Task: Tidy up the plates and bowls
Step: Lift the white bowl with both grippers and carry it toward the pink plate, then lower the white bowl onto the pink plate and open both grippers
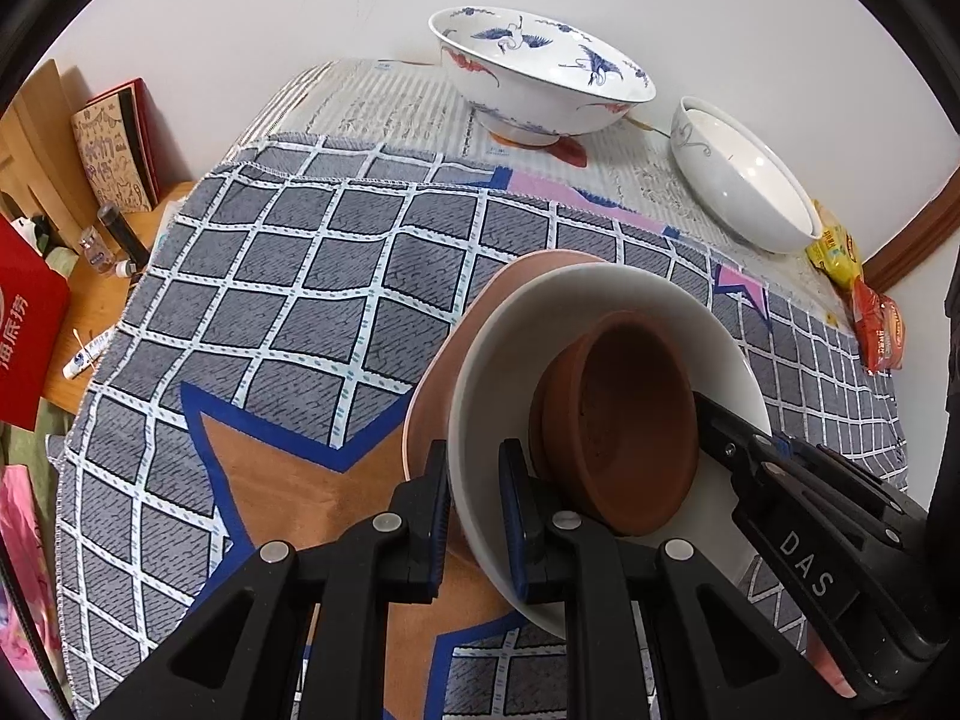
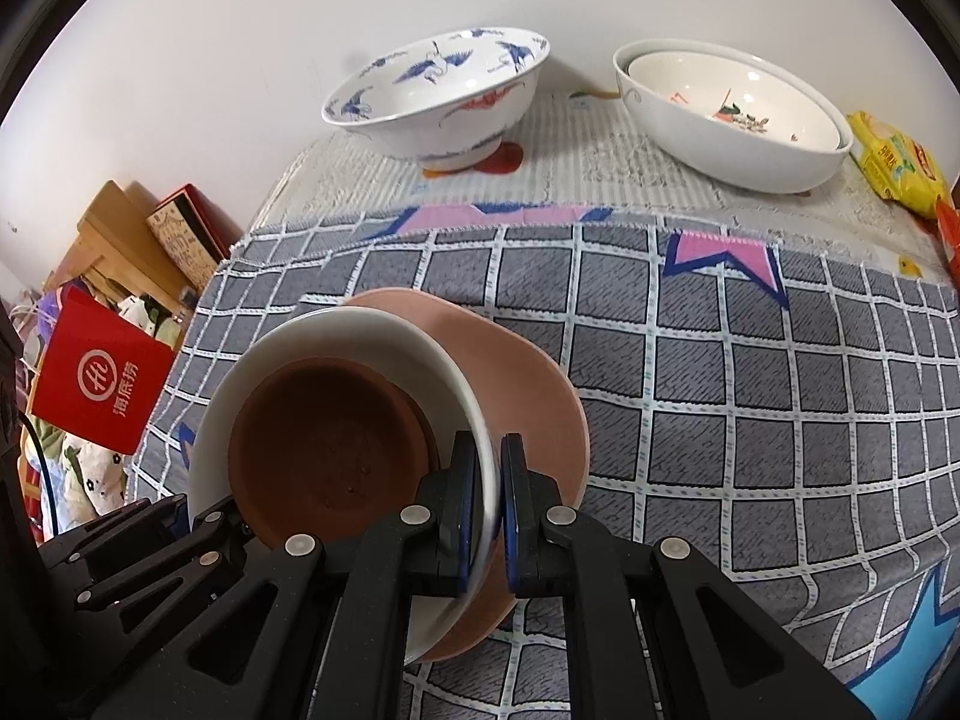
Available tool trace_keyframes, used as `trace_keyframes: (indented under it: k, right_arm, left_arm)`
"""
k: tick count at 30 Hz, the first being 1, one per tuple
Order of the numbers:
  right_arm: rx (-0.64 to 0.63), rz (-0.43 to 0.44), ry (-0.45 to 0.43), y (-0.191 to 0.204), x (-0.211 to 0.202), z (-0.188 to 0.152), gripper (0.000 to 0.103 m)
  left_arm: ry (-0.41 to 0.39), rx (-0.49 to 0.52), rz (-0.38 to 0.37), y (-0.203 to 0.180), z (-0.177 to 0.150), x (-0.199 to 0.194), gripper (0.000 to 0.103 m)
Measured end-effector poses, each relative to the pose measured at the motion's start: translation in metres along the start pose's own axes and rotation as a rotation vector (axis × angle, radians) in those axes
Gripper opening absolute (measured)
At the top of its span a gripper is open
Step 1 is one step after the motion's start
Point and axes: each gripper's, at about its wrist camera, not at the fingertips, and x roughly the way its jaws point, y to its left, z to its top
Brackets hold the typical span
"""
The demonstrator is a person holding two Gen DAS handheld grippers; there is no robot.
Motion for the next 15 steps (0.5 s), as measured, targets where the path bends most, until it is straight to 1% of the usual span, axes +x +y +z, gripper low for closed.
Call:
trace_keyframes:
  k: [6,13,15]
  right_arm:
    - [-0.001,-0.001,-0.01,-0.0015,0.0034,0.0026,0.008]
    - [-0.014,0.018,-0.018,-0.0043,0.0041,0.0029,0.009]
    - [-0.037,-0.001,-0.021,-0.0007,0.0035,0.0022,0.009]
  left_arm:
    - [-0.007,0.006,0.005,-0.0029,0.0024,0.003,0.015]
    - [-0.007,0.017,0.004,-0.0027,0.0021,0.0047,0.016]
    - [-0.006,0.022,0.002,-0.0026,0.0021,0.0048,0.016]
